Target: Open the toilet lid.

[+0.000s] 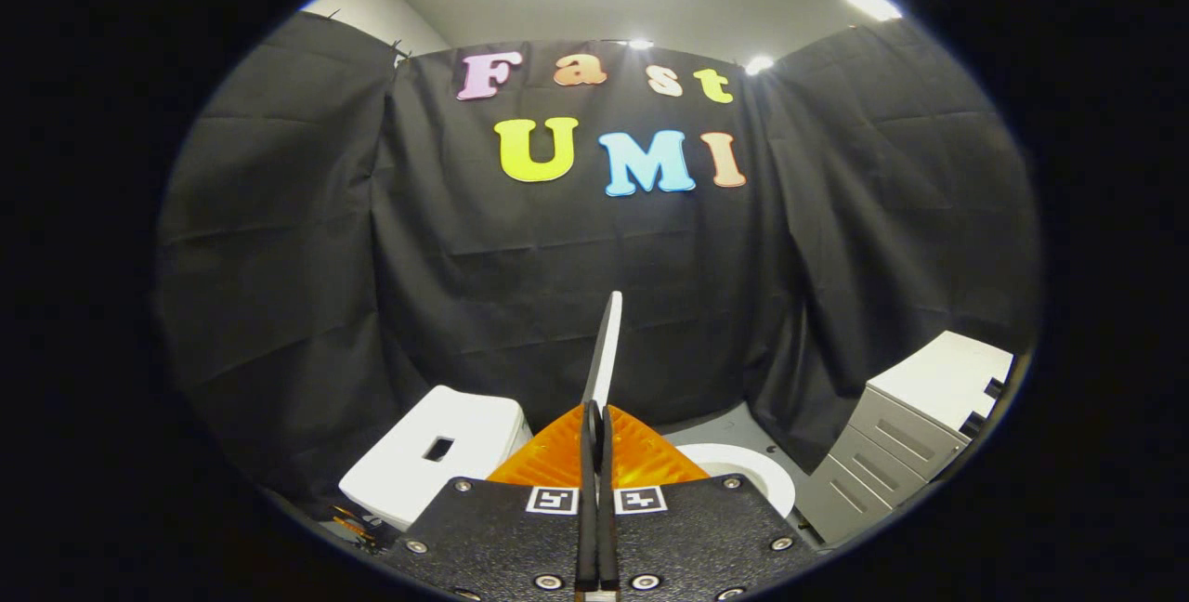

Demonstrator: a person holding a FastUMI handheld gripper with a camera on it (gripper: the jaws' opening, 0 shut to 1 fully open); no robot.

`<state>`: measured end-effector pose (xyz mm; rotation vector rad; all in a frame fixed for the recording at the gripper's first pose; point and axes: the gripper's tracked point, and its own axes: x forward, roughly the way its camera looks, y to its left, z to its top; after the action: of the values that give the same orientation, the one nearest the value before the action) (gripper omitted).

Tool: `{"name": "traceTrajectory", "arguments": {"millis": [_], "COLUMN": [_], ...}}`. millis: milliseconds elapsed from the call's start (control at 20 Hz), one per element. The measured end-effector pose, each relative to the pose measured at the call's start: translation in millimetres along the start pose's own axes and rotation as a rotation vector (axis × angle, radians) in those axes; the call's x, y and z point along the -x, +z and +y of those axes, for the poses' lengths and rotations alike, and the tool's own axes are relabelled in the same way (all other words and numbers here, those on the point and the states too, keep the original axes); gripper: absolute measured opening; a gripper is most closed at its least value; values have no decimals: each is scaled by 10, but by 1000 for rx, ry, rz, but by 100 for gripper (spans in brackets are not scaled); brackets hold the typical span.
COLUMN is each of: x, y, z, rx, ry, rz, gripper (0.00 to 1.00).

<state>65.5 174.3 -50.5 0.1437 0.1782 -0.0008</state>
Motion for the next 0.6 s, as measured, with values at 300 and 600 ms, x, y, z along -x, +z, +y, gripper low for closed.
{"name": "traceTrajectory", "arguments": {"millis": [300, 600], "x": [-8, -10], "y": [79, 62], "z": [544, 1185], "rx": [109, 198], "ry": [48, 118], "rz": [-10, -9], "gripper": [0, 0]}}
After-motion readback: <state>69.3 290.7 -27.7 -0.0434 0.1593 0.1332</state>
